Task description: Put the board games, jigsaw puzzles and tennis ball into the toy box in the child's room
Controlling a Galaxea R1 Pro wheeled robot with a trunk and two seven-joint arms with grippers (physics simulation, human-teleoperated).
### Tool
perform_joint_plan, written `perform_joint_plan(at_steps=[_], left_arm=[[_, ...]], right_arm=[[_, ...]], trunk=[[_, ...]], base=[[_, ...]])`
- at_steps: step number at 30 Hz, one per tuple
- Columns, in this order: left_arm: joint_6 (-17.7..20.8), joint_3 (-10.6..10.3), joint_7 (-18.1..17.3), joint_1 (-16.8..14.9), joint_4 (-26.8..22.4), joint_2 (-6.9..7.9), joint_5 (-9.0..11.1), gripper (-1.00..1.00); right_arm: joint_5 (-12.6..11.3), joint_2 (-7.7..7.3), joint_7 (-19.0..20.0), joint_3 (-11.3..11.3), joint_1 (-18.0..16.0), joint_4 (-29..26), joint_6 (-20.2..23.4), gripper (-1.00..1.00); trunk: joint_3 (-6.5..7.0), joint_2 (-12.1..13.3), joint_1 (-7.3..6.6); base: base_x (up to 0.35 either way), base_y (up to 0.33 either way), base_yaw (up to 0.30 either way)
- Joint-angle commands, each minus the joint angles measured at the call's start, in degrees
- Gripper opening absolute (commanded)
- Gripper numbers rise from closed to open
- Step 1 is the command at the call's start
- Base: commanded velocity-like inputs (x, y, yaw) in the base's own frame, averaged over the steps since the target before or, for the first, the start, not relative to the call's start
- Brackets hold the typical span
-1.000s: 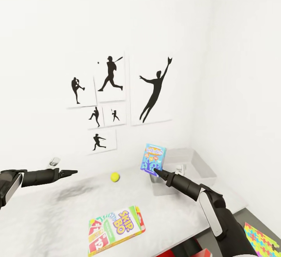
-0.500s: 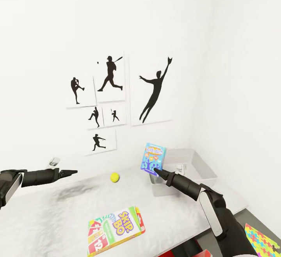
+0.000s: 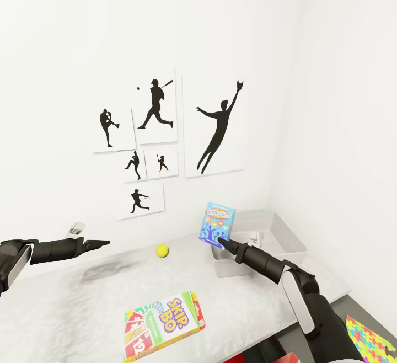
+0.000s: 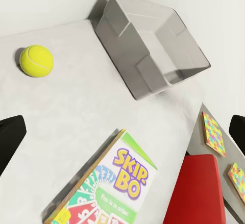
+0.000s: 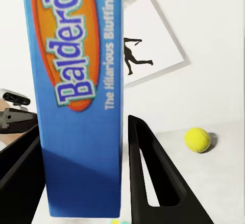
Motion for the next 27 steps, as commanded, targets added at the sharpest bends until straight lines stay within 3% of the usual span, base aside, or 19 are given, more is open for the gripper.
perform_joint_plan(at_steps=[1,8,11,14,21,27], left_arm=[[0.5,0.0,-0.1,0.0,0.0,0.01,0.2,1.00],[0.5,0.0,-0.1,0.0,0.0,-0.01,0.2,1.00],[0.5,-0.1,-0.1,0.0,0.0,-0.27,0.2,1.00],[0.5,-0.1,-0.1,0.0,0.0,-0.77,0.2,1.00],[0.5,-0.1,-0.1,0.0,0.0,-0.95,0.2,1.00],[0.1,-0.1,-0.2,0.0,0.0,-0.96,0.2,1.00]], right_arm=[[-0.4,0.00,0.1,-0.1,0.0,0.0,0.5,-1.00],[-0.9,0.02,-0.6,-0.5,-0.1,0.1,3.5,-1.00],[-0.8,0.01,-1.1,-1.1,-1.3,-0.1,9.5,-1.00],[-0.8,0.00,-4.0,-2.0,-6.8,0.1,17.5,-1.00],[-1.0,0.00,-9.2,-3.2,-15.1,0.1,26.0,-1.00],[-0.9,-0.07,-11.9,-3.9,-18.8,0.3,29.1,-1.00]], trunk=[[-0.03,0.0,0.02],[-0.03,0.0,0.02],[-0.03,0.0,0.02],[-0.03,0.0,0.02],[-0.03,0.0,0.02],[-0.03,0.0,0.02]], base=[[0.000,0.000,0.000],[0.000,0.000,0.000],[0.000,0.000,0.000],[0.000,0.000,0.000],[0.000,0.000,0.000],[0.000,0.000,0.000]])
